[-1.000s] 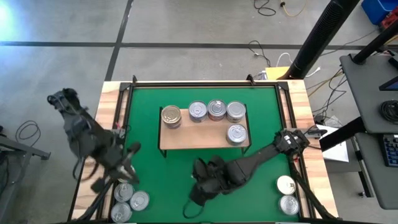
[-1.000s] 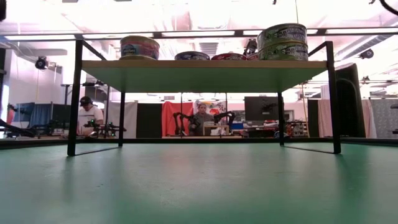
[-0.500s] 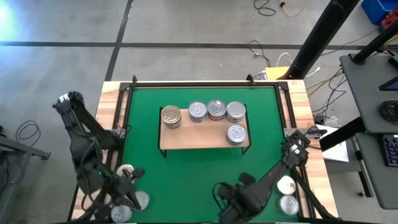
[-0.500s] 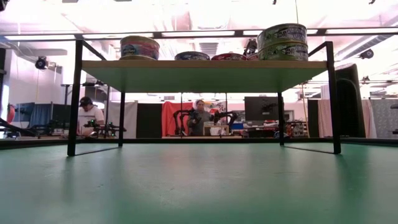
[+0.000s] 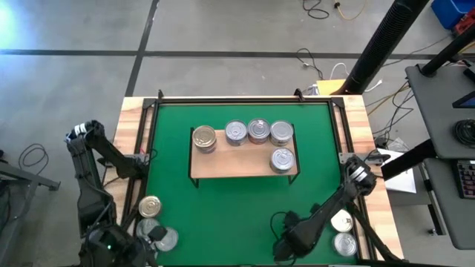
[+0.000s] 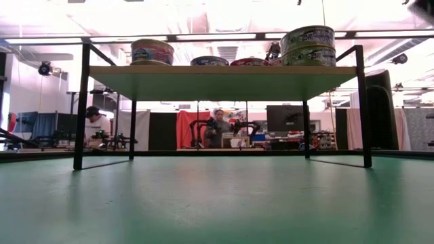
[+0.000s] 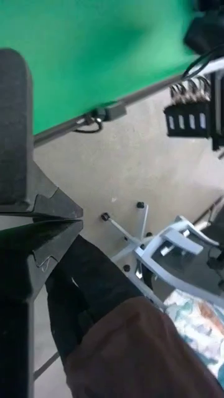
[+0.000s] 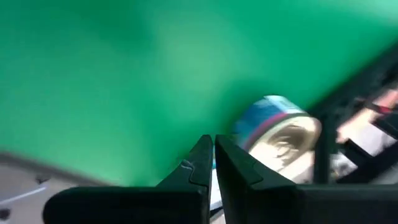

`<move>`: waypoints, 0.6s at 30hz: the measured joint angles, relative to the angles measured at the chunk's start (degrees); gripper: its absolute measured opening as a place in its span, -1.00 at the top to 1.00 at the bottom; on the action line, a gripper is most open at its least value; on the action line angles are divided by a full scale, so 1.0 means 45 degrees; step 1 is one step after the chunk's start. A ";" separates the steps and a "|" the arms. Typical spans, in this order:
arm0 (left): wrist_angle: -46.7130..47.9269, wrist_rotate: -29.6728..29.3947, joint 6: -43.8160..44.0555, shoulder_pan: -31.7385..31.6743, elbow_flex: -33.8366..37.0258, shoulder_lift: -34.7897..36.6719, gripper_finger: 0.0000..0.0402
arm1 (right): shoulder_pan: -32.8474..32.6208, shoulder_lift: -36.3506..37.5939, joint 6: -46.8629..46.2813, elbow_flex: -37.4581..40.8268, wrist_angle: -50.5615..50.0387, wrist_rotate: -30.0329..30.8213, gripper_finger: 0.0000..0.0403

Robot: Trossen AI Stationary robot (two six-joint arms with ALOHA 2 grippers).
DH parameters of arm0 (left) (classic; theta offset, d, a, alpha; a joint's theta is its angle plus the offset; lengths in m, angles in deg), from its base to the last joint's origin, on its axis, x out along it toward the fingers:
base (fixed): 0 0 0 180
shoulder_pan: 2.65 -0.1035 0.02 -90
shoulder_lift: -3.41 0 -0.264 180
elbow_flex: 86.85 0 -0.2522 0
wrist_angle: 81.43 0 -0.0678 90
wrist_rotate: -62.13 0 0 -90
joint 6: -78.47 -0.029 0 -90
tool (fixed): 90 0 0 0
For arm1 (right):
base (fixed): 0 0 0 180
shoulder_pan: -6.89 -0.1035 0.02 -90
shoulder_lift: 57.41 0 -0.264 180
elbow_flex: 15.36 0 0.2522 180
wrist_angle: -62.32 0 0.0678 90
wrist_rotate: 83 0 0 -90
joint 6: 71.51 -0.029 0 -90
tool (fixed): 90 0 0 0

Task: Stack canned seafood by type on shelf
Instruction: Put the right blue and pink tuna can on the shelf

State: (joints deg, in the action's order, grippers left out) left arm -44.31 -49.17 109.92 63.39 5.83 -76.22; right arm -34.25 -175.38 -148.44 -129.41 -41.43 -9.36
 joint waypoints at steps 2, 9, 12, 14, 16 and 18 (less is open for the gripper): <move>0.0146 -0.0129 0.0402 0.0081 -0.0046 -0.0061 1.00 | 0.0009 0.0536 -0.0258 0.1022 -0.0002 -0.0024 0.94; 0.0059 -0.0865 0.1367 0.0553 0.0021 -0.0142 1.00 | -0.0049 0.2927 -0.2183 0.4603 -0.0015 -0.0548 0.94; 0.0136 -0.1702 0.1472 0.0761 0.0025 -0.0121 1.00 | -0.0121 0.3933 -0.3144 0.5746 -0.0026 -0.0789 0.94; 0.0197 -0.2115 0.1574 0.0832 0.0025 -0.0067 1.00 | -0.0235 0.4506 -0.3694 0.6323 -0.0006 -0.0803 0.94; 0.0208 -0.2366 0.1617 0.0832 0.0030 -0.0013 1.00 | -0.0405 0.4998 -0.4118 0.6911 0.0031 -0.0870 0.94; 0.0240 -0.2543 0.1625 0.0832 0.0033 0.0025 1.00 | -0.0541 0.5379 -0.4520 0.7511 0.0059 -0.1348 0.94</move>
State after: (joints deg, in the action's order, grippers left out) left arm -43.23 -60.61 117.23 67.13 5.98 -76.11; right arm -36.69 -151.17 -168.78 -95.61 -41.17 -15.42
